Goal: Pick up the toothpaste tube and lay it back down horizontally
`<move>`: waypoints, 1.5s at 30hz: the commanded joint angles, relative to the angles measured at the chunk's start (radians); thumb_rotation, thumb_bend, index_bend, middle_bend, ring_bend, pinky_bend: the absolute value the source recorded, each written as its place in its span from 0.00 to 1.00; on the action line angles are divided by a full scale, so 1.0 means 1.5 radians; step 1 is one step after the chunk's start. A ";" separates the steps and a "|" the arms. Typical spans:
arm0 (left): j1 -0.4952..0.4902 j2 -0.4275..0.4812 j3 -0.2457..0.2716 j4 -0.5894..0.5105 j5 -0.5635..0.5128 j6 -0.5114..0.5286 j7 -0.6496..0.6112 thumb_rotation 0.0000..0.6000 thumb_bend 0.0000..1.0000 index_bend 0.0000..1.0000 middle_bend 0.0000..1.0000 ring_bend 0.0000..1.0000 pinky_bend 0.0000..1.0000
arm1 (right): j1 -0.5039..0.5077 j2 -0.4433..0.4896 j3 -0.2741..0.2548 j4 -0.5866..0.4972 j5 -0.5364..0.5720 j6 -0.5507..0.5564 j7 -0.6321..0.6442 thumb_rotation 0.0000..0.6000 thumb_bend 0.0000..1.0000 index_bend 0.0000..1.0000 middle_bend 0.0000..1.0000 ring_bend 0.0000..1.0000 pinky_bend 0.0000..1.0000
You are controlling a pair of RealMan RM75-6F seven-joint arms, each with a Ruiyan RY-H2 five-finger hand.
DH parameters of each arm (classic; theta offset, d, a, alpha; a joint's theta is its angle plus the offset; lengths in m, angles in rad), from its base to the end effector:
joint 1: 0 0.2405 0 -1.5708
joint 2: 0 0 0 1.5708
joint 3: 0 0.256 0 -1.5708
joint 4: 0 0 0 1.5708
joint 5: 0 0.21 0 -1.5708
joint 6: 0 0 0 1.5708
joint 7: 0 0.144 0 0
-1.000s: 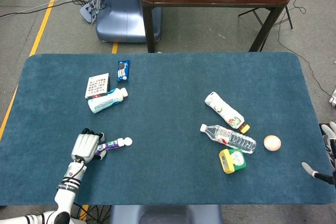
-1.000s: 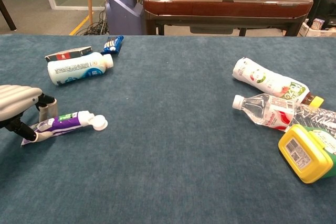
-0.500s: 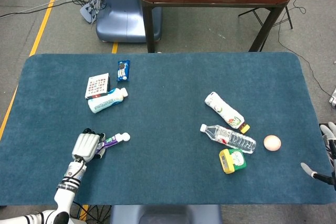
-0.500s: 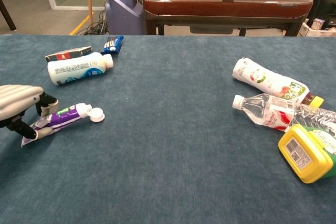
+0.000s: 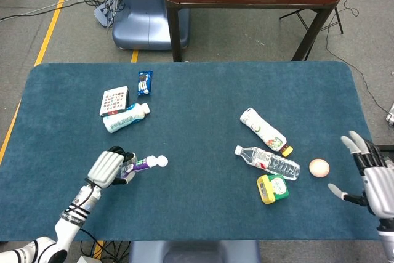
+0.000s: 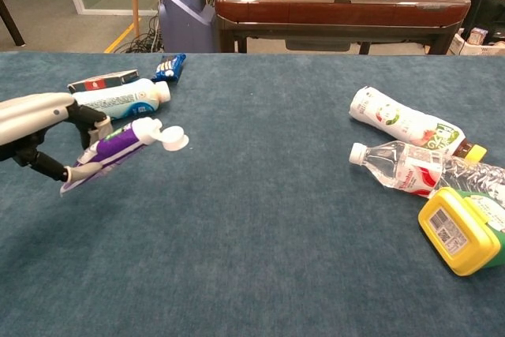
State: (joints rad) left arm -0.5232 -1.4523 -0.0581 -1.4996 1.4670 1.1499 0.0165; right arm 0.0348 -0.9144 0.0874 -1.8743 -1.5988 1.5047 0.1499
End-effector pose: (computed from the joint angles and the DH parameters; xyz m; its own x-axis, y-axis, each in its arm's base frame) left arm -0.2019 0.2850 0.0173 0.3063 0.2324 0.9231 0.8955 -0.3991 -0.1967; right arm -0.2610 -0.1704 0.1999 0.2038 0.0162 0.9789 -0.9747 -0.0899 0.2044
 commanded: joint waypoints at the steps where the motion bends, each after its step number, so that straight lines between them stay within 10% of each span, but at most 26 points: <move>1: -0.022 0.031 -0.001 -0.041 0.041 0.001 -0.039 1.00 0.49 0.58 0.69 0.43 0.25 | 0.044 0.016 0.016 -0.044 -0.030 -0.039 -0.037 1.00 0.00 0.00 0.00 0.00 0.00; 20: -0.108 0.079 -0.062 -0.165 0.023 -0.079 -0.119 1.00 0.49 0.61 0.73 0.46 0.27 | 0.275 -0.127 0.090 -0.116 -0.029 -0.236 -0.183 1.00 0.00 0.00 0.00 0.00 0.00; 45: -0.149 0.070 -0.063 -0.213 0.000 -0.112 -0.061 1.00 0.49 0.63 0.75 0.47 0.27 | 0.395 -0.263 0.127 -0.069 0.067 -0.276 -0.274 1.00 0.00 0.00 0.00 0.00 0.00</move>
State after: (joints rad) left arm -0.7433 -1.3431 -0.1537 -1.8185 1.4705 0.9853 -0.0801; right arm 0.6262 -1.3074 0.2772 -1.9782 -1.5002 1.0895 -0.2607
